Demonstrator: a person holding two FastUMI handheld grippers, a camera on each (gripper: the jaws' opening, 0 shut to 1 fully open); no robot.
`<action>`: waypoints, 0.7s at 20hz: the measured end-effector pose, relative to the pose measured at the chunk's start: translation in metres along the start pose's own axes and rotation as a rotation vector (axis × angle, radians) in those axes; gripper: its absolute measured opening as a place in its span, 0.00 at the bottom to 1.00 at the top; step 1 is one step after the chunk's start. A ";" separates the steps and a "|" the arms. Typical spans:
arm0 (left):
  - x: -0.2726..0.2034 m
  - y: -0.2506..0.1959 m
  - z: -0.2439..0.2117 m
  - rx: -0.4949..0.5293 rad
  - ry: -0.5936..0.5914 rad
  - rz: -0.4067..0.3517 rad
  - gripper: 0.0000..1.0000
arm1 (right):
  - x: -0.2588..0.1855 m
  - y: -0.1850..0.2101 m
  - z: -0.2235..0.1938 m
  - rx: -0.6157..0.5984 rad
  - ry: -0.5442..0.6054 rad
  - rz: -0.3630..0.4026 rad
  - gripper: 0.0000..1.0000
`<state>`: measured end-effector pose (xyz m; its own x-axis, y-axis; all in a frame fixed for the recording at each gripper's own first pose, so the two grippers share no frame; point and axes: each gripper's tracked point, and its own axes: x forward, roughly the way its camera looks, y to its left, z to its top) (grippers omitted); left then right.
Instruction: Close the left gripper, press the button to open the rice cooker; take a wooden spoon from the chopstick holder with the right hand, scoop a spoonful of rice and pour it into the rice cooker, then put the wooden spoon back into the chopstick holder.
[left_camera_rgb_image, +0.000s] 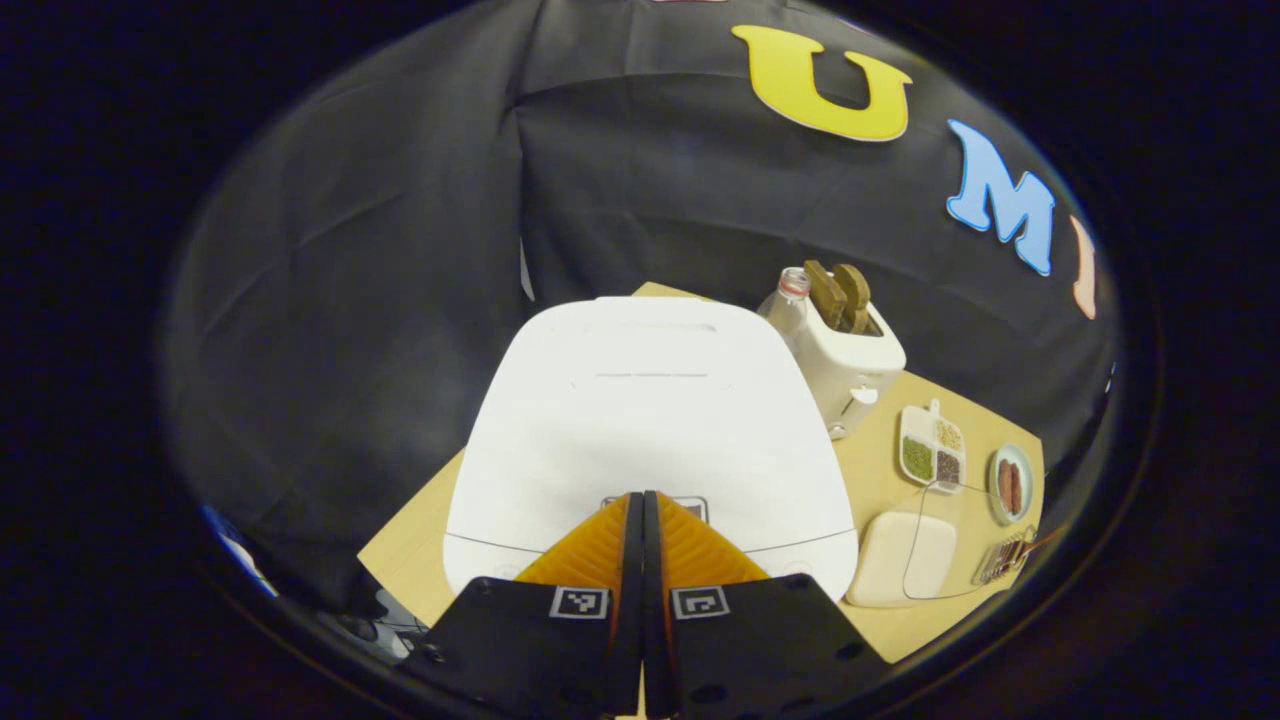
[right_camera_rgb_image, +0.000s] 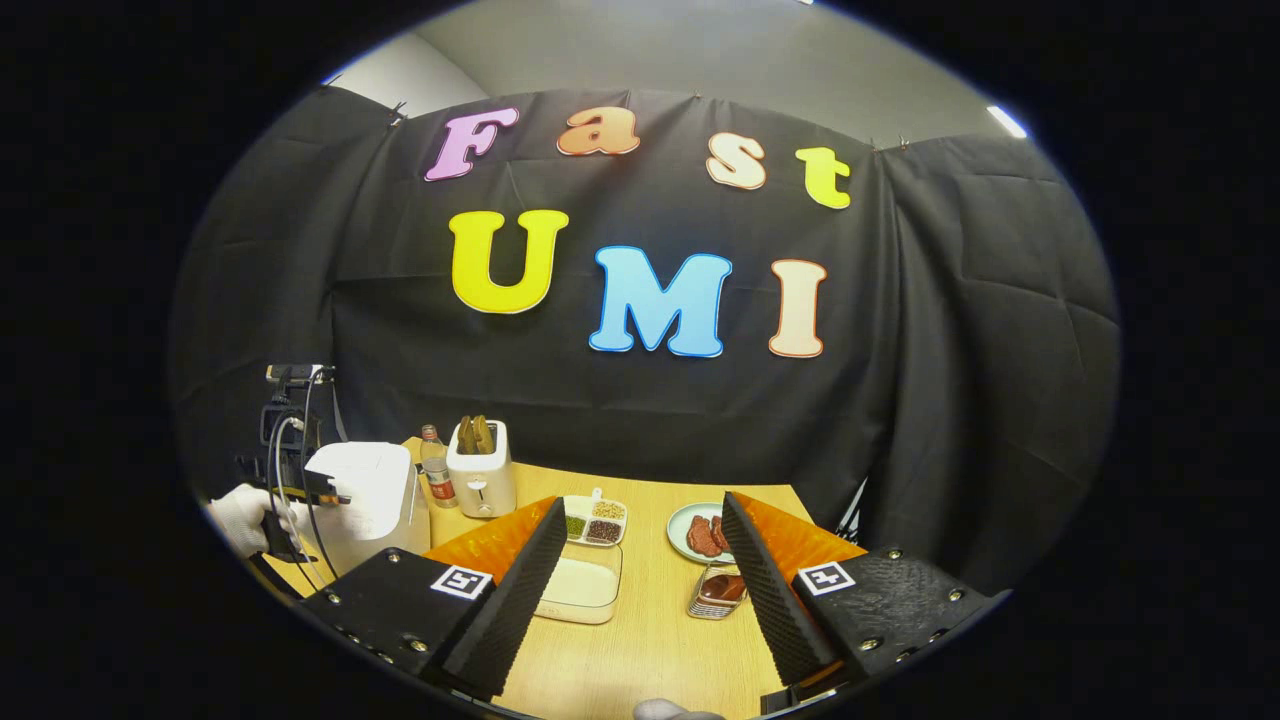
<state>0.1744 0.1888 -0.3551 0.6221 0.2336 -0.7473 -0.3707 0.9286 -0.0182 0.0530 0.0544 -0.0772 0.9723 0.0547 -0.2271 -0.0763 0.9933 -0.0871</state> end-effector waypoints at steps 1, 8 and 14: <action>-0.002 0.001 0.005 0.017 -0.039 0.006 0.09 | 0.001 0.000 0.000 0.000 -0.002 0.001 0.95; -0.107 -0.006 0.122 0.094 -0.631 0.050 0.10 | 0.001 -0.002 0.005 0.038 -0.085 0.006 0.97; -0.224 -0.032 0.133 0.071 -0.838 -0.061 0.29 | 0.004 -0.019 0.006 0.059 -0.113 -0.032 0.95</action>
<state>0.1388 0.1451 -0.0992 0.9562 0.2928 -0.0059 -0.2926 0.9560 0.0204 0.0602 0.0367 -0.0705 0.9930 0.0306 -0.1140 -0.0347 0.9988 -0.0341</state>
